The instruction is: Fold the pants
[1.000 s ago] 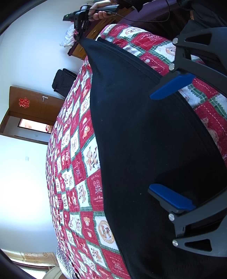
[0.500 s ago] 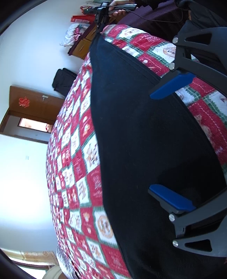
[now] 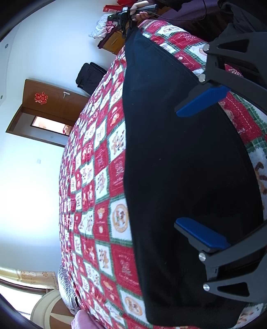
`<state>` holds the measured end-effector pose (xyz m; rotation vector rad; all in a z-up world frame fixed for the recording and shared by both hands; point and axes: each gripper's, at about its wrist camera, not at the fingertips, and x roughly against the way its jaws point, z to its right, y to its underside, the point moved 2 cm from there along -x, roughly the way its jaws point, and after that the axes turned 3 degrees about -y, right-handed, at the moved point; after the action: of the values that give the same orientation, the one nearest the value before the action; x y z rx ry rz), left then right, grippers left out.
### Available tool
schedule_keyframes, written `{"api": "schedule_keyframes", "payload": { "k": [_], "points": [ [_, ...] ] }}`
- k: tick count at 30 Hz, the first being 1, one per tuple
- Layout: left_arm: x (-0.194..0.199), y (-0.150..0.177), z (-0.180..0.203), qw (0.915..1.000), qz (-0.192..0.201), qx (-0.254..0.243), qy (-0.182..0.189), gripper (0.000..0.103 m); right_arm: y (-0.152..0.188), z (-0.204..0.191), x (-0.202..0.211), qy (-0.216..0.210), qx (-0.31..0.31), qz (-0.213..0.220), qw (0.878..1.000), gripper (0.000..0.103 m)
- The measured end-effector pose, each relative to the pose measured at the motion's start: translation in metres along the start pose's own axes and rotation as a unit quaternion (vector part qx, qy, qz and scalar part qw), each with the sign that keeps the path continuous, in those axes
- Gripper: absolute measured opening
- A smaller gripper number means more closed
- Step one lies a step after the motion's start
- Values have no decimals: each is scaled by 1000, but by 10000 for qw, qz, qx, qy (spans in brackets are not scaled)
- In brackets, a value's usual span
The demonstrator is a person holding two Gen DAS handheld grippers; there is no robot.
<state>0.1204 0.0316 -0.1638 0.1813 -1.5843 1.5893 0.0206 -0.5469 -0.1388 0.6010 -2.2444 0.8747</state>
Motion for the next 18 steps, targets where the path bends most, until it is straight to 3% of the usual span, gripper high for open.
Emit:
{"api": "schedule_keyframes", "payload": {
  "k": [1,2,6,9,11,14,15,17,18],
  "points": [
    [-2,1,2,10000,-27,-33,-16,101,0,-9,-2,342,271,46,9990,9],
    [-4,2,3,10000,-39,-66,-36,101,0,-14,-3,477,452,65,9978,3],
    [-5,5,3,9999,-76,-124,-71,101,-11,-30,9,613,790,729,9923,3],
    [-3,6,2,9999,-79,-81,-78,101,-15,-29,10,585,746,953,9909,3],
    [-3,8,1,9999,-77,-65,-82,101,-13,-25,2,805,863,941,9885,3],
    [-2,11,1,9998,-80,-139,-115,101,-10,-12,-20,1060,838,517,9895,4],
    [-2,11,2,9998,-84,-157,-123,101,-7,-10,-20,1168,831,476,9885,6],
    [0,11,0,9998,-87,-118,-99,101,-4,-14,-4,1377,877,746,9838,32],
    [1,10,-1,9999,-92,-82,-89,101,-2,-16,3,1512,904,880,9804,59]
  ]
}}
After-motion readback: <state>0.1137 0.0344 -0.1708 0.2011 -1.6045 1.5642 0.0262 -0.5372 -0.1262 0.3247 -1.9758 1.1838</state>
